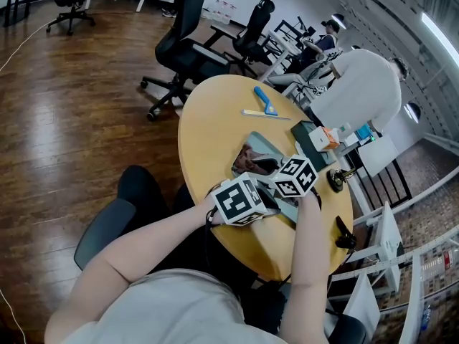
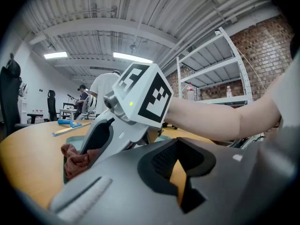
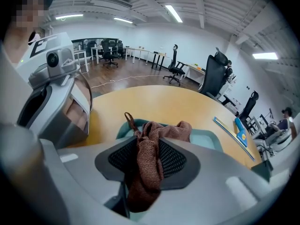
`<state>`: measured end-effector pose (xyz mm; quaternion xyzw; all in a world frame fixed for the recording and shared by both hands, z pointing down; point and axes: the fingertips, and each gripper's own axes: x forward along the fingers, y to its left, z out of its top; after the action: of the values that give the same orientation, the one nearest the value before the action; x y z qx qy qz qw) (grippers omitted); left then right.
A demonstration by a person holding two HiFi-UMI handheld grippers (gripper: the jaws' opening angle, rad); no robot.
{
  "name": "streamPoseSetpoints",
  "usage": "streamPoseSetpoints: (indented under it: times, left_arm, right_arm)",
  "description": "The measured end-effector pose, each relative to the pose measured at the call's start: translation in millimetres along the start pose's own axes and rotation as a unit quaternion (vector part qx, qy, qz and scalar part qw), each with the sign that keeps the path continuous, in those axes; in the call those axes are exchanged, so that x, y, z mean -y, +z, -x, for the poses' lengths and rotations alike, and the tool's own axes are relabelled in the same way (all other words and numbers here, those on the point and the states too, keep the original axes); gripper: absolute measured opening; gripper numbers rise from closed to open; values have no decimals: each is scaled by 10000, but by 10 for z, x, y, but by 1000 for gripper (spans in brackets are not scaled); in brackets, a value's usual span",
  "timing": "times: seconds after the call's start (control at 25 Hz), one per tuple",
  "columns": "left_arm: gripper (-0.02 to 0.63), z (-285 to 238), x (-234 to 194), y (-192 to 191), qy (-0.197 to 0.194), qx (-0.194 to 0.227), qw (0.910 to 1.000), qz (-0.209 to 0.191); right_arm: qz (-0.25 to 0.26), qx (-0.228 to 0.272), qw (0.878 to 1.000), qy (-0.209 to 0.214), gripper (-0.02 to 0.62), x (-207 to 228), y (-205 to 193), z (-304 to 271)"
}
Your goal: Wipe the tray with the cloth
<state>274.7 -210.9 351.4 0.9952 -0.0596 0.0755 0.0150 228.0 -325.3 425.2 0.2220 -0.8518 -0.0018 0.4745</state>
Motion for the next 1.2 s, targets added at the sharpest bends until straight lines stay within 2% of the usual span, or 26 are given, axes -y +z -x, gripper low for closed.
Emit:
streamPoseSetpoints:
  times: [0.24, 0.64, 1.2]
  left_arm:
    - [2, 17, 23, -12, 1, -4, 10000, -3]
    - [2, 58, 3, 8, -18, 11, 10000, 29]
    - [2, 21, -39, 8, -50, 39, 10000, 32]
  right_arm:
    - [-67, -84, 9999, -106, 146, -73, -181, 135]
    - [-829, 50, 9954, -475, 144, -115, -765, 578]
    - [-1853, -2, 9747, -1251, 144, -168, -1732, 1221]
